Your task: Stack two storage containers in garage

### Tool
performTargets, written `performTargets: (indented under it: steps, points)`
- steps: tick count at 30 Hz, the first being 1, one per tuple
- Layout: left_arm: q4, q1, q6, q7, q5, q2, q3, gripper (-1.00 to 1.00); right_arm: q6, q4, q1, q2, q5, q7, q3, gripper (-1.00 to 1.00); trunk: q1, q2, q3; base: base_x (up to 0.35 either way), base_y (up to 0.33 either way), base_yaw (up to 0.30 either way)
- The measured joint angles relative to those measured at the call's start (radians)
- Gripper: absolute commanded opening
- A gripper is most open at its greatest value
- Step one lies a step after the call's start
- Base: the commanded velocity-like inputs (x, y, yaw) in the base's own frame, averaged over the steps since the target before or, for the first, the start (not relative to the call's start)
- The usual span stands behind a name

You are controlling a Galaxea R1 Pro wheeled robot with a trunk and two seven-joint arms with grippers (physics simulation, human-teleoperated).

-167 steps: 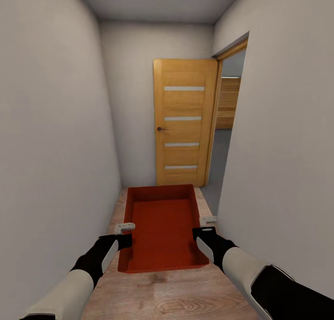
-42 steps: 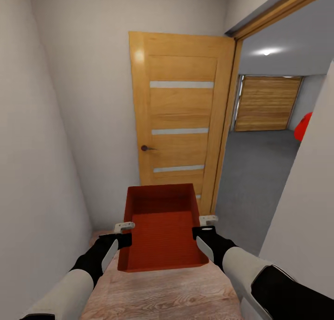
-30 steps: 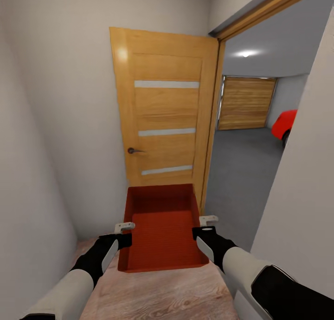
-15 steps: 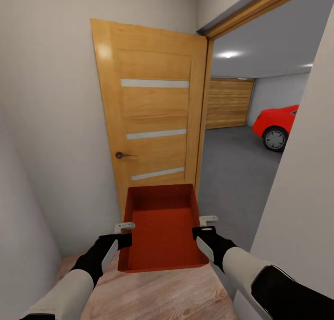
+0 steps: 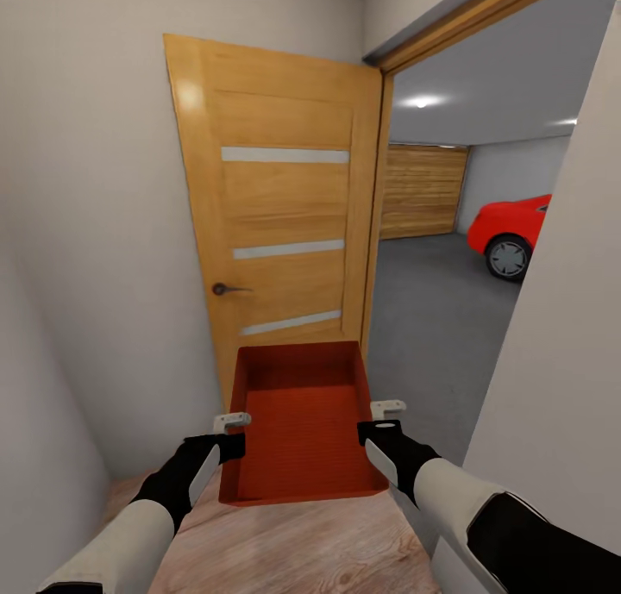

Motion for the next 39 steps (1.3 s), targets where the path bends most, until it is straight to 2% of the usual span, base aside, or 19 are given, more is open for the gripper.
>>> performTargets:
  steps: [14,26,39]
  points:
    - [0.000,0.000,0.000,0.001,0.001,0.000,0.000,-1.00,0.000,0.000,0.000,0.000,-0.002,0.000,0.002,-1.00,0.000,0.000,0.000,0.045,0.039,-0.268]
    - [0.000,0.000,0.000,0.001,0.001,0.000,-0.001,-1.00,0.000,0.001,0.000,0.000,-0.002,0.001,0.001,-1.00,0.000,0.000,0.000,0.226,0.190,-0.054]
    - [0.001,0.000,0.000,0.001,0.001,0.000,-0.001,-1.00,0.000,0.001,0.000,0.000,-0.001,0.000,0.001,-1.00,0.000,0.000,0.000,0.019,0.010,-0.274]
